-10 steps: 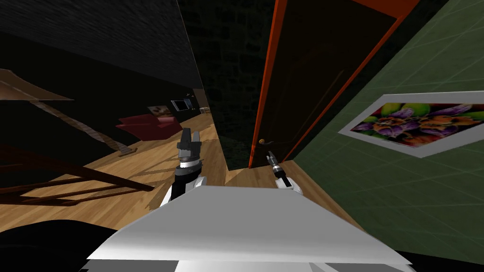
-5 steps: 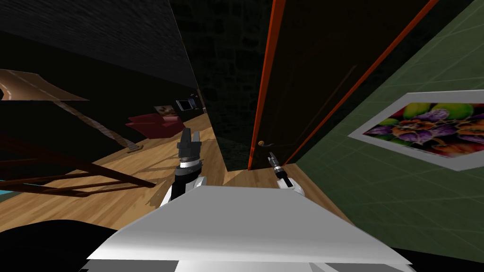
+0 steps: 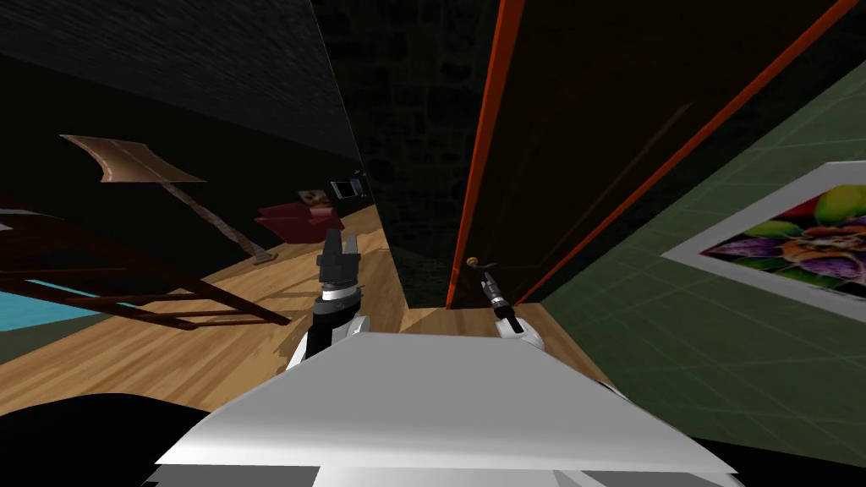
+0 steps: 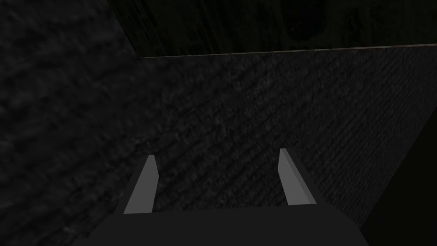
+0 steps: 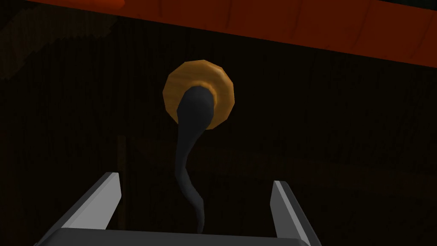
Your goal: Pull the door open
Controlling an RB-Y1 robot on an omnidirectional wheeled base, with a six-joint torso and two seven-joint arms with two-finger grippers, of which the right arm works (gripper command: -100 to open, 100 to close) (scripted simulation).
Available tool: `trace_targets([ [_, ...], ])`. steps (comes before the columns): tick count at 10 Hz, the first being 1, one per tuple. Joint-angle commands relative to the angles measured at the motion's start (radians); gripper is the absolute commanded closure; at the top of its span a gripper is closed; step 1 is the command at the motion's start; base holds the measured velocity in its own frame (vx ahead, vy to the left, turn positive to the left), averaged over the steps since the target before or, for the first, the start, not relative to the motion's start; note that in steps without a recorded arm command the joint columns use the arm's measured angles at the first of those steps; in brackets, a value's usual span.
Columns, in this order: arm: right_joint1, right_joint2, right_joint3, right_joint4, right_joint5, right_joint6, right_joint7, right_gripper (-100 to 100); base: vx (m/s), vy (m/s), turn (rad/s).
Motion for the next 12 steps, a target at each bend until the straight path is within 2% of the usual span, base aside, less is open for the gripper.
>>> trace_targets([
  [1, -0.015, 0.019, -0.026, 0.014, -0.009, 0.012, 0.028, -100, 0.150, -0.001, 0.215],
  [2, -0.033, 0.036, -0.051, 0.034, -0.018, 0.020, 0.052, -100, 0.155, -0.056, 0.287],
  [6, -0.075, 0.076, -0.108, 0.082, -0.038, 0.039, 0.107, -100, 0.087, -0.112, 0.165],
  [7, -0.065, 0.070, -0.098, 0.070, -0.034, 0.038, 0.097, -100, 0.030, -0.070, 0.038],
  [8, -0.065, 0.070, -0.098, 0.070, -0.034, 0.038, 0.097, 100, -0.005, 0.008, -0.031],
  [12, -0.065, 0.070, -0.098, 0.070, -0.034, 0.038, 0.097, 100, -0.004, 0.010, -0.009],
])
